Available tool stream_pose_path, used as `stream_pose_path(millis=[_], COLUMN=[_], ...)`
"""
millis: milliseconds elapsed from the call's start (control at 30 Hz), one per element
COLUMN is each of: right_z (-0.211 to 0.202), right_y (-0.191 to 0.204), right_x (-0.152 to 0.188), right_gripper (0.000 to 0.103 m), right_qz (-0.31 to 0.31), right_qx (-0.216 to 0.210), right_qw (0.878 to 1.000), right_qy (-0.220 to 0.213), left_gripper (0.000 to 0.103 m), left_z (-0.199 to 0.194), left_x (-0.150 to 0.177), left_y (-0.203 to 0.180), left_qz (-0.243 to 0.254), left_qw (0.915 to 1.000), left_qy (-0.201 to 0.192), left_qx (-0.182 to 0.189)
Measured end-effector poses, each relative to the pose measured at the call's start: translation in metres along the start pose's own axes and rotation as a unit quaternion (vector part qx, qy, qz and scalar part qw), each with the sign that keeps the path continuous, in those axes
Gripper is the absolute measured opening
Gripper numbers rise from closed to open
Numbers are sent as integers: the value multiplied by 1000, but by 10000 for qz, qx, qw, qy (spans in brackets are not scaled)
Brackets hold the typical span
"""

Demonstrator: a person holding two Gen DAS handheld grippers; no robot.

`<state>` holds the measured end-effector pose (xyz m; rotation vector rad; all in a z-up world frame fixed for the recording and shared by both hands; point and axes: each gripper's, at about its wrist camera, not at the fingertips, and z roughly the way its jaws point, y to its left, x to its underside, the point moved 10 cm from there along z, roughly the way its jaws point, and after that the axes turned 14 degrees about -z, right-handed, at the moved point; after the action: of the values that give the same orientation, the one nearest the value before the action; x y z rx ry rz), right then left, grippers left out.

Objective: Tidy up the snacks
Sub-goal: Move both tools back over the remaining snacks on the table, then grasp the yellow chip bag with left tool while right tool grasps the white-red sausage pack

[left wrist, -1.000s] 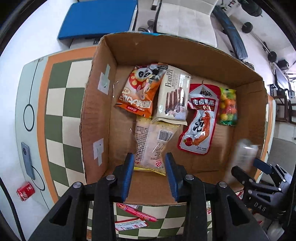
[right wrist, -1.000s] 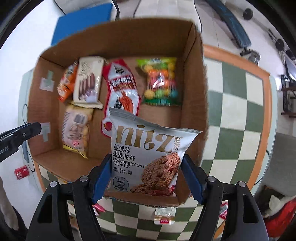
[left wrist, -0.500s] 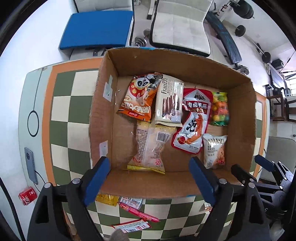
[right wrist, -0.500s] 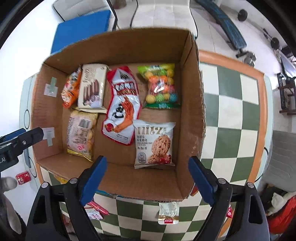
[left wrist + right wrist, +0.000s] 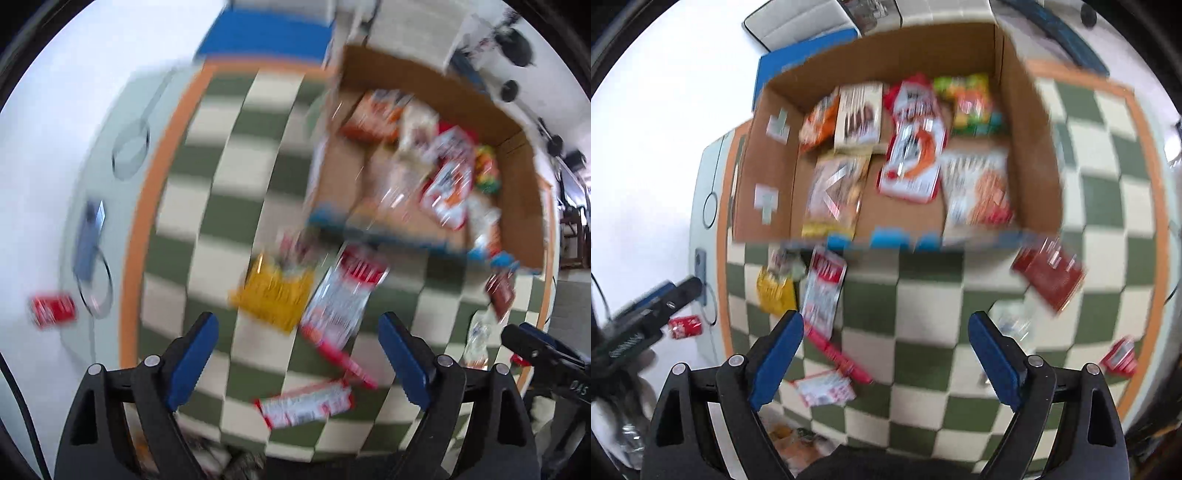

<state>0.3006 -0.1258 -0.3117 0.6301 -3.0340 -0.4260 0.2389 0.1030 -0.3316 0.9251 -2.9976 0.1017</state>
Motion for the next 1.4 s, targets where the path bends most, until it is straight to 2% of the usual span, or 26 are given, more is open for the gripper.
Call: stream_pose_path(millis=[33, 100, 200, 300, 400, 500, 533, 567, 633, 733, 800, 867, 933, 1000, 1067, 1167, 1300, 1400], right_z=[9, 30, 57, 77, 89, 97, 101, 103, 109, 119, 127, 139, 150, 160, 172, 187, 207, 216], right_y=[2, 7, 12, 21, 27, 31, 33, 34, 38, 47, 54, 62, 70, 77, 84, 94, 110, 118], right_x=[8, 24, 38, 49, 55, 55, 54, 53, 47, 38, 33, 29, 26, 23, 20, 13, 0, -5], right_gripper=[93, 93, 93, 93, 93, 93, 93, 93, 93, 93, 93, 93, 92, 92, 92, 92, 93, 89], right_qz=[95, 270, 448, 491, 477, 438, 439, 448, 448, 428, 382, 319, 295, 274, 252, 191, 19, -479], right_qx=[-92, -268, -310, -307, -216, -63, -21, -4, 11, 35, 32, 42, 38, 75, 159, 420, 757, 1439], right_qw=[9999, 9991, 9981, 9975, 9977, 9982, 9982, 9982, 9983, 9984, 9985, 9984, 9982, 9982, 9980, 9978, 9963, 9874], right_qy=[49, 186, 298, 400, 426, 404, 401, 397, 379, 364, 388, 455, 511, 532, 556, 474, 418, 458], left_gripper=[88, 88, 88, 88, 88, 88, 87, 82, 81, 78, 78, 78, 78, 78, 78, 79, 80, 80], left_z=[14, 42, 79, 105, 124, 139, 142, 144, 145, 137, 133, 130, 127, 125, 124, 125, 124, 125], left_x=[5, 14, 15, 10, 0, -8, -10, -11, -12, -11, -5, 1, 6, 10, 13, 16, 14, 14], left_y=[10, 28, 45, 46, 42, 36, 36, 36, 34, 35, 40, 49, 60, 68, 75, 79, 89, 89], left_qz=[-207, -822, -1872, -2400, -2676, -2863, -2876, -2847, -2620, -1724, -1163, -660, -261, -97, -58, -321, -827, -1055], left_qw=[9994, 9922, 9663, 9454, 9335, 9251, 9251, 9274, 9373, 9700, 9835, 9909, 9932, 9932, 9932, 9939, 9904, 9871], left_qy=[257, 825, 1459, 1802, 1951, 2055, 2063, 2048, 1964, 1592, 1370, 1150, 947, 841, 820, 918, 1107, 1204], left_qx=[105, 434, 995, 1273, 1380, 1414, 1372, 1300, 1196, 640, 195, -235, -622, -803, -830, -527, -102, 66])
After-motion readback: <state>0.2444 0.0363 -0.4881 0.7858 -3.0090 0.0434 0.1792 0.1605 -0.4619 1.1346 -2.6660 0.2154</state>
